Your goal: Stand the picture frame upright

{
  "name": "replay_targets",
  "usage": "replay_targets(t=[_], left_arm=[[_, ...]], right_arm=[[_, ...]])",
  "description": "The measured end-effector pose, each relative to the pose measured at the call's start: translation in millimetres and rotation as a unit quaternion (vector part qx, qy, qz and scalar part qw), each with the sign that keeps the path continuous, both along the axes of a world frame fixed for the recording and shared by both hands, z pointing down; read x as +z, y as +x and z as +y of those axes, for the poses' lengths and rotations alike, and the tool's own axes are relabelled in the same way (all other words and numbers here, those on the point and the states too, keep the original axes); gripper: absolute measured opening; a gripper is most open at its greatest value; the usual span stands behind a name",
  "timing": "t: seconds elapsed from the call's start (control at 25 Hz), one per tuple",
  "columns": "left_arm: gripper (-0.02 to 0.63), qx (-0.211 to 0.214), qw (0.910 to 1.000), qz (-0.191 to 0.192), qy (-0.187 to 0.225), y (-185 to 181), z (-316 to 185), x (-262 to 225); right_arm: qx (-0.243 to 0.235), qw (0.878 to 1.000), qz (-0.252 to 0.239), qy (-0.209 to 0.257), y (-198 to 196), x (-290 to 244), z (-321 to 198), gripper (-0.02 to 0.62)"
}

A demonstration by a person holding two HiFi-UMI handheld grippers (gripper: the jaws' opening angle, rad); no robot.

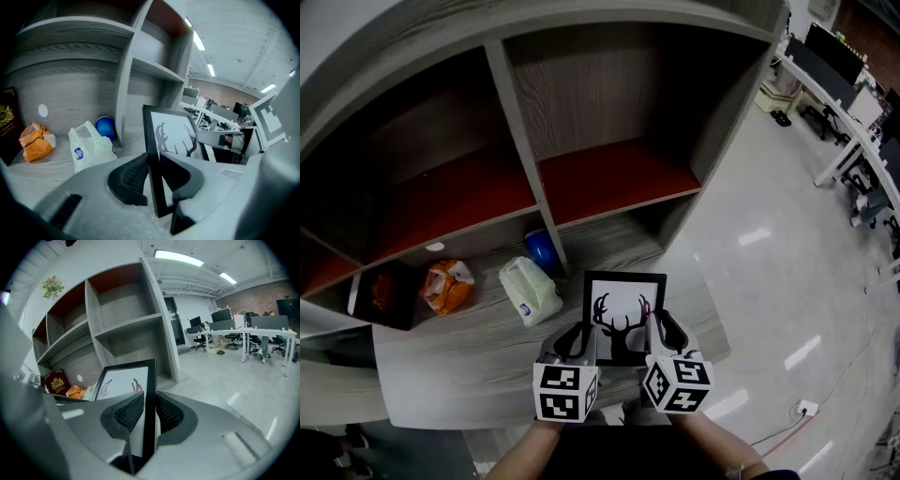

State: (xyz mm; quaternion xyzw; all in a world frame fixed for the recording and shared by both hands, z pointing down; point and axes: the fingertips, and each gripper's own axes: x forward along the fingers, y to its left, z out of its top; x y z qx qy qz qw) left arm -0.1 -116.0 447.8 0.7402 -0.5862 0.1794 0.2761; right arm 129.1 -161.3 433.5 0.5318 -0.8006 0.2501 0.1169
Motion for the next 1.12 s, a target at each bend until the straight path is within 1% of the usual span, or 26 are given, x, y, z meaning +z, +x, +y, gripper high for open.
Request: replay_targets(t=[0.28,0.72,1.12], left_arm=[[0.074,-0.032,0.9995,0.0,0.003,8.0,-10.2,0.8],[0.071,-0.099,0.9949,-0.015,0.014,3.9,-32.4,3.4],[0.069,-0.139,0.9894,-0.029,0.031,1.9,-51.3,2.2]], right_arm=[[-0.034,0.999,0.0,0.004,4.2,-0.4,-19.2,0.069],[-0.1,0.995,-0.003,0.012,-6.3,2.0,-54.2,0.069],[-0.132,0.991,-0.01,0.025,-12.2,1.1,-80.1,0.069]])
